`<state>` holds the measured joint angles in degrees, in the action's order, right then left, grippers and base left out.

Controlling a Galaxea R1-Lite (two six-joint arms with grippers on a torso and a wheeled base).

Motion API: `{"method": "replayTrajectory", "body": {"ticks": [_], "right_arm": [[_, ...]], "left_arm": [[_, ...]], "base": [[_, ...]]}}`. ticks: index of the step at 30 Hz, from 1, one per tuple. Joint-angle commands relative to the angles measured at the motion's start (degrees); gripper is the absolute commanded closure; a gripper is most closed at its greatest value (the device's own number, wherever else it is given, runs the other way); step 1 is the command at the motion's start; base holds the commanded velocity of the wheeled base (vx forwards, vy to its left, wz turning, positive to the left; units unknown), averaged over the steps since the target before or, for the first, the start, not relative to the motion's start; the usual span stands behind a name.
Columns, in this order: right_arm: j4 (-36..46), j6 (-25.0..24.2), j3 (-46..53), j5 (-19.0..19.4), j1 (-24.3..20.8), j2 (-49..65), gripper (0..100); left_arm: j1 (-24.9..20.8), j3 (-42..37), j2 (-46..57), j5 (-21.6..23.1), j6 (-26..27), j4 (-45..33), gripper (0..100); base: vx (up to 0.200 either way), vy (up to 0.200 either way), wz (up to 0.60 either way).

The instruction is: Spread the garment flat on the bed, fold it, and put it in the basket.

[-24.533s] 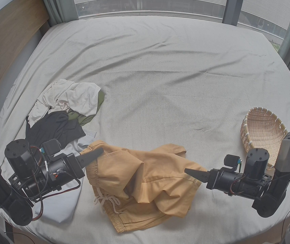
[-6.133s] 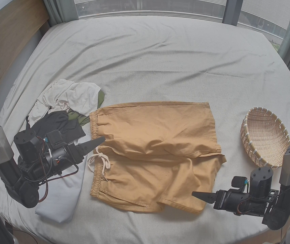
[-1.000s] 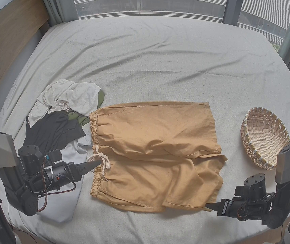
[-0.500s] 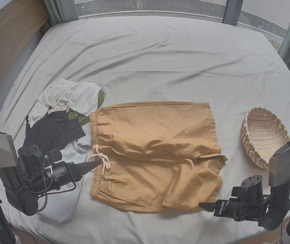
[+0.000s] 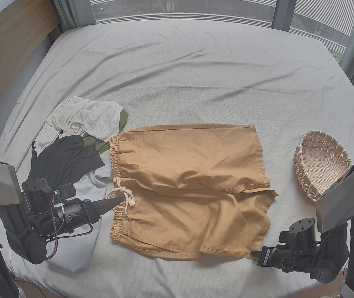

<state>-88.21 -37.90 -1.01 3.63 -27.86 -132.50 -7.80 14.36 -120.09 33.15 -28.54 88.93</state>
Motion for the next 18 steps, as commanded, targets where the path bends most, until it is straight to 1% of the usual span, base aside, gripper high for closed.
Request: {"method": "replayTrajectory", "body": {"ticks": [1,3,5,7,9,11,15,18], "right_arm": [[0.0,-0.1,0.9,-0.4,0.1,1.5,100],[0.1,-1.0,0.9,-1.3,0.3,4.3,100],[0.4,-1.3,0.9,-1.3,0.8,6.5,100],[3.1,-1.3,0.9,-1.3,1.5,8.7,100],[7.6,-1.3,0.9,-1.3,1.8,10.9,100],[9.5,-1.3,0.9,-1.3,1.8,12.0,100],[9.9,-1.3,0.9,-1.3,1.4,12.5,100],[9.9,-1.3,0.9,-2.3,1.1,12.2,100]], "left_arm": [[0.0,-0.6,0.0,0.0,0.0,0.0,0],[-0.3,-1.7,-0.1,0.1,0.1,-0.1,0],[-0.5,-2.7,-0.5,0.2,0.4,-0.1,0],[-0.5,-3.1,-1.0,0.2,1.4,-0.1,0],[-0.5,-3.3,-2.3,0.3,2.5,-0.1,0],[-0.4,-3.3,-2.9,0.3,2.9,-0.1,0],[-0.1,-5.0,-3.4,0.3,2.3,-0.1,0],[-0.1,-6.6,-3.5,0.2,2.2,-0.2,0]], "base": [[0.000,0.000,0.00],[0.000,0.000,0.00],[0.000,0.000,0.00],[0.000,0.000,0.00],[0.000,0.000,0.00],[0.000,0.000,0.00],[0.000,0.000,0.00],[0.000,0.000,0.00]]}}
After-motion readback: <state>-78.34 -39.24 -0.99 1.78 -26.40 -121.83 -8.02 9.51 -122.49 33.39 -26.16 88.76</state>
